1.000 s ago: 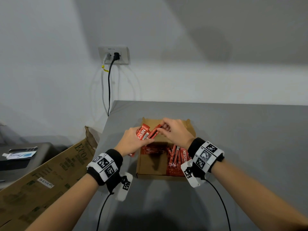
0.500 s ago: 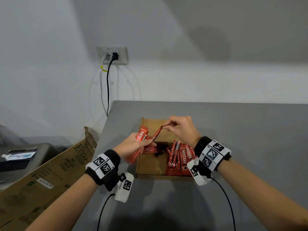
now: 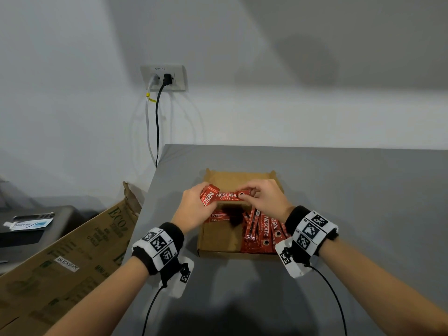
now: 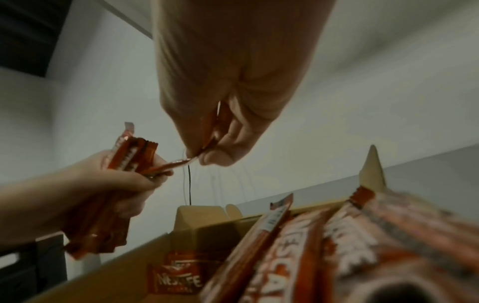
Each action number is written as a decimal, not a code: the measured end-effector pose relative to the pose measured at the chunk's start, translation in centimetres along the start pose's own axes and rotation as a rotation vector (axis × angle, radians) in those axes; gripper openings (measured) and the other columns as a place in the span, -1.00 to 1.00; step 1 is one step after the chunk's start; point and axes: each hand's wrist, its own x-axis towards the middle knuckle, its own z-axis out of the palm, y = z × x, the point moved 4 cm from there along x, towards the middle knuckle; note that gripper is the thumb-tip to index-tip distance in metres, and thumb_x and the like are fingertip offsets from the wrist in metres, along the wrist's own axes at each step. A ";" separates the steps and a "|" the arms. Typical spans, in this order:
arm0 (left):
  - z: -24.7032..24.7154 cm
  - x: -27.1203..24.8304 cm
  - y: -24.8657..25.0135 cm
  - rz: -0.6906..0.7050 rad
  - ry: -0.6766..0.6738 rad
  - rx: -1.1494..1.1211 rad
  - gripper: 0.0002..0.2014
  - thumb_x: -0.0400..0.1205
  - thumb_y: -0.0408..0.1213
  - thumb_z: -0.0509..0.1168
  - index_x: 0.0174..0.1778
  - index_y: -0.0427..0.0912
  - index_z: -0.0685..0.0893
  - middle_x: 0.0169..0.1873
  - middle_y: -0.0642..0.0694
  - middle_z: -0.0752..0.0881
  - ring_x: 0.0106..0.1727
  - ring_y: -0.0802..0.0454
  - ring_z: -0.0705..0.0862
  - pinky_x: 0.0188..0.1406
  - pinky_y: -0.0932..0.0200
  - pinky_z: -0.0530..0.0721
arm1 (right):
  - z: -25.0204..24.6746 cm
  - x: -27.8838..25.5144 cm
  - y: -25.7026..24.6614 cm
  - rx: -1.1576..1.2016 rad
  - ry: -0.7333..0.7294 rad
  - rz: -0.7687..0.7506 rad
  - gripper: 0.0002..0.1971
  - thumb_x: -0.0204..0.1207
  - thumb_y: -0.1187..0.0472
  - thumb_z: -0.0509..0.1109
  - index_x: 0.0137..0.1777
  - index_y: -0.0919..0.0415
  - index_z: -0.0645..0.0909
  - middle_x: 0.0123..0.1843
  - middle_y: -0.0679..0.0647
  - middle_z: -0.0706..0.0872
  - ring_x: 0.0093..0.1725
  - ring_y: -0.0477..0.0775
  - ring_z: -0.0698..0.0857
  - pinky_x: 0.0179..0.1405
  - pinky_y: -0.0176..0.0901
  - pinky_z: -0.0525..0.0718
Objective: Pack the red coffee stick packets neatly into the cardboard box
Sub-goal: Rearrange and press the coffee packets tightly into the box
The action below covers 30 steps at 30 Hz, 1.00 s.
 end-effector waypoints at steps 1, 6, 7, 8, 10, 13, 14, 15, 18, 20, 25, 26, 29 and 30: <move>-0.1 -0.2 -0.1 -0.045 -0.039 -0.091 -0.81 0.52 -0.39 0.43 0.02 -0.22 0.64 -0.19 0.02 0.69 -0.17 0.10 0.69 -0.23 0.36 0.71 | 0.0 0.0 0.2 0.005 0.004 0.009 -0.77 0.51 0.23 0.42 0.15 0.20 0.70 -0.10 -0.03 0.71 -0.30 -0.30 0.57 -0.28 -0.61 0.56; -0.8 -0.4 -0.2 -0.115 -0.115 -0.282 -0.93 0.58 -0.33 0.37 -0.16 -0.06 0.67 -0.17 -0.02 0.72 -0.15 0.11 0.72 -0.25 0.39 0.68 | 0.4 -0.3 0.7 0.036 -0.004 0.050 -0.86 0.48 0.24 0.45 0.01 0.25 0.70 -0.17 0.06 0.77 -0.41 -0.34 0.65 -0.28 -0.54 0.63; -0.9 -0.3 -0.3 -0.120 -0.105 -0.273 -0.94 0.58 -0.32 0.37 -0.16 -0.07 0.68 -0.17 -0.01 0.72 -0.16 0.13 0.71 -0.27 0.41 0.67 | 0.5 -0.3 0.7 0.011 -0.009 0.052 -0.86 0.48 0.22 0.46 -0.01 0.24 0.71 -0.18 0.02 0.77 -0.38 -0.35 0.64 -0.25 -0.53 0.62; -1.0 -0.2 -0.4 -0.128 -0.094 -0.249 -0.96 0.58 -0.31 0.37 -0.15 -0.08 0.69 -0.18 0.00 0.72 -0.19 0.15 0.71 -0.30 0.44 0.65 | 0.6 -0.3 0.7 -0.005 -0.013 0.051 -0.87 0.47 0.21 0.47 -0.02 0.23 0.71 -0.19 -0.02 0.75 -0.32 -0.37 0.63 -0.23 -0.52 0.61; -1.2 0.0 -0.7 -0.127 -0.079 -0.158 -0.98 0.57 -0.29 0.40 -0.12 -0.12 0.70 -0.20 -0.01 0.73 -0.23 0.18 0.70 -0.36 0.47 0.64 | 0.8 -0.3 0.5 -0.006 -0.045 0.052 -0.88 0.47 0.19 0.48 -0.04 0.20 0.72 -0.20 -0.06 0.75 -0.26 -0.33 0.65 -0.17 -0.49 0.62; -1.5 0.3 -1.1 -0.082 -0.118 0.036 -0.92 0.55 -0.28 0.42 -0.09 -0.18 0.71 -0.26 0.00 0.71 -0.32 0.20 0.66 -0.46 0.49 0.57 | 1.7 -0.2 -0.1 -0.075 -0.173 0.046 -0.87 0.49 0.20 0.44 0.00 0.20 0.71 -0.12 -0.04 0.74 -0.24 -0.31 0.61 -0.16 -0.47 0.59; -1.5 0.5 -1.3 -0.067 -0.141 0.099 -0.91 0.54 -0.27 0.43 -0.10 -0.19 0.71 -0.25 -0.01 0.71 -0.30 0.20 0.65 -0.43 0.48 0.55 | 2.1 -0.1 -0.3 -0.125 -0.215 0.042 -0.86 0.50 0.21 0.43 0.02 0.21 0.71 -0.10 -0.06 0.71 -0.25 -0.31 0.58 -0.18 -0.48 0.56; -1.5 0.7 -1.5 -0.060 -0.166 0.151 -0.91 0.53 -0.26 0.44 -0.12 -0.19 0.71 -0.21 -0.05 0.71 -0.27 0.18 0.65 -0.36 0.47 0.54 | 2.5 0.1 -0.5 -0.167 -0.239 0.041 -0.85 0.50 0.21 0.43 0.02 0.22 0.72 -0.08 -0.05 0.70 -0.22 -0.27 0.59 -0.17 -0.46 0.56; -1.4 0.9 -2.0 -0.109 -0.236 0.227 -0.89 0.52 -0.27 0.45 -0.19 -0.25 0.72 -0.19 -0.16 0.74 -0.26 0.08 0.67 -0.30 0.37 0.57 | 3.5 0.6 -0.9 -0.241 -0.271 0.058 -0.86 0.49 0.23 0.45 0.00 0.24 0.73 -0.02 0.07 0.75 -0.12 -0.08 0.67 -0.07 -0.33 0.64; -1.0 0.9 -2.0 -0.133 -0.276 0.264 -0.85 0.54 -0.28 0.42 -0.18 -0.32 0.71 -0.23 -0.19 0.74 -0.31 0.05 0.66 -0.32 0.32 0.59 | 4.0 0.9 -1.2 -0.325 -0.284 0.051 -0.88 0.49 0.23 0.44 -0.02 0.23 0.73 -0.03 0.09 0.76 -0.15 -0.06 0.65 -0.09 -0.29 0.64; 0.0 1.0 -1.5 -0.094 -0.304 0.434 -0.89 0.49 -0.23 0.45 -0.16 -0.14 0.67 -0.15 -0.13 0.76 -0.14 -0.04 0.72 -0.06 0.03 0.73 | 4.5 1.2 -1.7 -0.563 -0.325 0.010 -0.94 0.52 0.27 0.36 -0.07 0.22 0.66 -0.06 0.11 0.73 -0.06 0.09 0.68 0.00 -0.11 0.63; 0.3 1.0 -1.4 -0.073 -0.323 0.490 -0.86 0.49 -0.22 0.45 -0.08 -0.12 0.68 -0.12 -0.12 0.75 -0.11 -0.06 0.72 -0.03 0.03 0.72 | 4.5 1.3 -1.7 -0.590 -0.324 0.006 -0.94 0.54 0.28 0.33 -0.08 0.23 0.63 -0.07 0.12 0.72 -0.06 0.11 0.68 -0.01 -0.10 0.62; 1.2 0.9 -1.5 -0.024 -0.364 0.665 -0.76 0.53 -0.15 0.41 0.07 -0.12 0.66 -0.06 -0.10 0.73 -0.04 -0.08 0.70 0.00 0.04 0.69 | 4.6 1.3 -1.8 -0.652 -0.326 -0.017 -0.95 0.57 0.28 0.26 -0.10 0.21 0.54 -0.07 0.12 0.69 -0.06 0.13 0.65 -0.03 -0.09 0.52; 1.5 0.8 -1.6 -0.021 -0.372 0.711 -0.76 0.54 -0.14 0.39 0.08 -0.13 0.65 -0.05 -0.11 0.73 -0.04 -0.10 0.70 -0.01 0.04 0.69 | 4.6 1.3 -1.9 -0.674 -0.332 -0.021 -0.96 0.57 0.28 0.26 -0.09 0.20 0.53 -0.06 0.11 0.68 -0.05 0.14 0.64 -0.02 -0.08 0.46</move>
